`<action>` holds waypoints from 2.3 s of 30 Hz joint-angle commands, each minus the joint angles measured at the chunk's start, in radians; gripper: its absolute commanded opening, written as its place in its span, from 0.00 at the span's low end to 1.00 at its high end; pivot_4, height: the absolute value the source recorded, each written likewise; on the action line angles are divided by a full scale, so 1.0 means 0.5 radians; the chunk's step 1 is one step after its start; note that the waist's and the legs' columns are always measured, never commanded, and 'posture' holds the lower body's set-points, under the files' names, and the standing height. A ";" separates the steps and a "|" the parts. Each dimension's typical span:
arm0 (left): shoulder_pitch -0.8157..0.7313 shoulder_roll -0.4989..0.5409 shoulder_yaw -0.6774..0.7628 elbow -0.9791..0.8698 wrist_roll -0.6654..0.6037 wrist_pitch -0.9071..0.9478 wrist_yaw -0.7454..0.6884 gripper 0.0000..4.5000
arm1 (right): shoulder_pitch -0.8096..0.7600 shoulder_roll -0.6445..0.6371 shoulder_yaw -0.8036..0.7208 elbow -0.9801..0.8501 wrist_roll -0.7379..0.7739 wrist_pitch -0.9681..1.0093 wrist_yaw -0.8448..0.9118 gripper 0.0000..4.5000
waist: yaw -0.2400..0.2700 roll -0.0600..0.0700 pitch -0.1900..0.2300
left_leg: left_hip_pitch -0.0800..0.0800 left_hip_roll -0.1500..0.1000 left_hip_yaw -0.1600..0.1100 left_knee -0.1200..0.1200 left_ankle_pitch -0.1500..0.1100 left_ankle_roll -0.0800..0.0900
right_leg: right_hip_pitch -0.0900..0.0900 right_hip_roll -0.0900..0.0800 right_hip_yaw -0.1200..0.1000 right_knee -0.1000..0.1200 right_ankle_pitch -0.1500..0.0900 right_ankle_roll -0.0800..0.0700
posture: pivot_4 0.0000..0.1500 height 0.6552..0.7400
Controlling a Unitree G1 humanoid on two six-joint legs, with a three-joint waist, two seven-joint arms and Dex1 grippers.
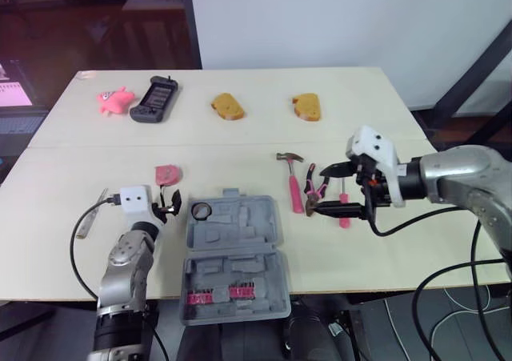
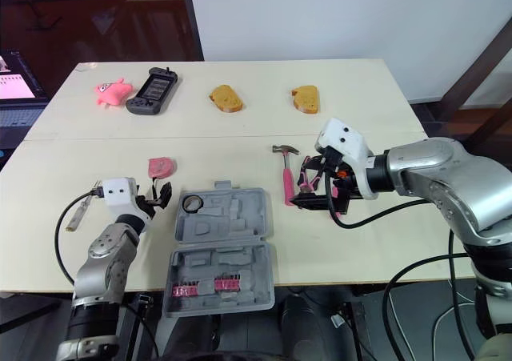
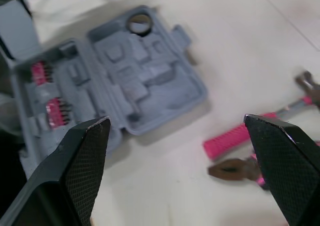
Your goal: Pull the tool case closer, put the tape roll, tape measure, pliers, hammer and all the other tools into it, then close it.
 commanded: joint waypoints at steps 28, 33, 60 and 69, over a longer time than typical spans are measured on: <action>-0.167 0.099 -0.026 0.580 0.030 -0.322 -0.140 0.00 | 0.076 -0.031 0.032 0.074 -0.273 -0.153 0.028 1.00 | -0.001 0.000 0.000 | 0.000 -0.001 0.000 0.000 0.000 0.000 | 0.001 -0.001 0.000 -0.001 0.000 0.001 | 1.00 0.81; 0.217 0.158 -0.035 0.138 -0.004 -0.215 -0.237 0.00 | 0.094 0.064 0.000 -0.019 -0.168 -0.241 0.117 1.00 | -0.022 0.001 0.000 | 0.002 0.000 0.000 -0.004 0.000 0.000 | 0.000 0.000 0.000 -0.001 0.001 0.003 | 1.00 0.81; 1.895 0.261 -0.014 -0.746 -0.112 -0.467 -0.751 0.00 | -0.165 0.382 0.288 0.187 -0.019 -0.469 0.672 1.00 | -0.073 0.002 -0.003 | 0.001 0.000 0.018 -0.009 -0.012 0.004 | -0.004 -0.006 0.012 -0.028 -0.003 -0.008 | 1.00 0.81; 1.963 0.282 0.006 -0.821 -0.083 -0.475 -0.739 0.00 | -0.153 0.418 0.318 0.220 -0.083 -0.513 0.691 1.00 | -0.073 0.000 -0.003 | -0.001 0.000 0.021 -0.009 -0.014 0.003 | -0.018 -0.007 0.016 -0.028 -0.003 -0.009 | 1.00 0.81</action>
